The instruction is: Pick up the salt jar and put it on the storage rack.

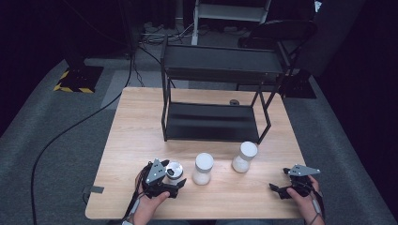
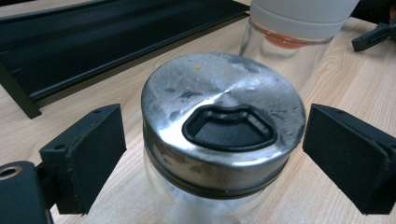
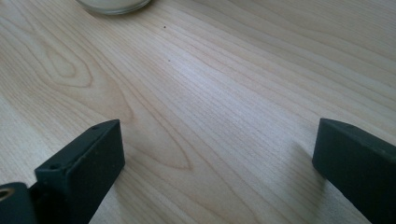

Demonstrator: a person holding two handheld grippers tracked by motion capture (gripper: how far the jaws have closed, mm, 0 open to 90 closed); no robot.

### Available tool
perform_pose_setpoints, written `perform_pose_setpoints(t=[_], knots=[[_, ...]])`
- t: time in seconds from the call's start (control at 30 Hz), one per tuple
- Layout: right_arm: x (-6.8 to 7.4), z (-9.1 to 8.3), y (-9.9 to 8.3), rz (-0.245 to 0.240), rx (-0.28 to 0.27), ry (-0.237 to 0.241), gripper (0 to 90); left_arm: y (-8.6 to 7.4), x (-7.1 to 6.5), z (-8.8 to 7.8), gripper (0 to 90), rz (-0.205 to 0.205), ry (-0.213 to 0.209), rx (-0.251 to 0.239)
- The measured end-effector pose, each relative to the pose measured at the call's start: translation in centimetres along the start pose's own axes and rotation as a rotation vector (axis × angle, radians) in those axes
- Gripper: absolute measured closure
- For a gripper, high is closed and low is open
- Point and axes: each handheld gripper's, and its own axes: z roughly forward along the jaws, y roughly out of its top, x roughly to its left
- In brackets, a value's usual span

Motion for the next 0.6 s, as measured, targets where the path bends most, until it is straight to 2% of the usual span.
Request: perform_pose_setpoints(t=[0.6], knots=[[0.0,0.0,0.0,0.0,0.0,0.0,2.0,-0.73,0.41,0.99,6.6,-0.008,-0.005,0.05]])
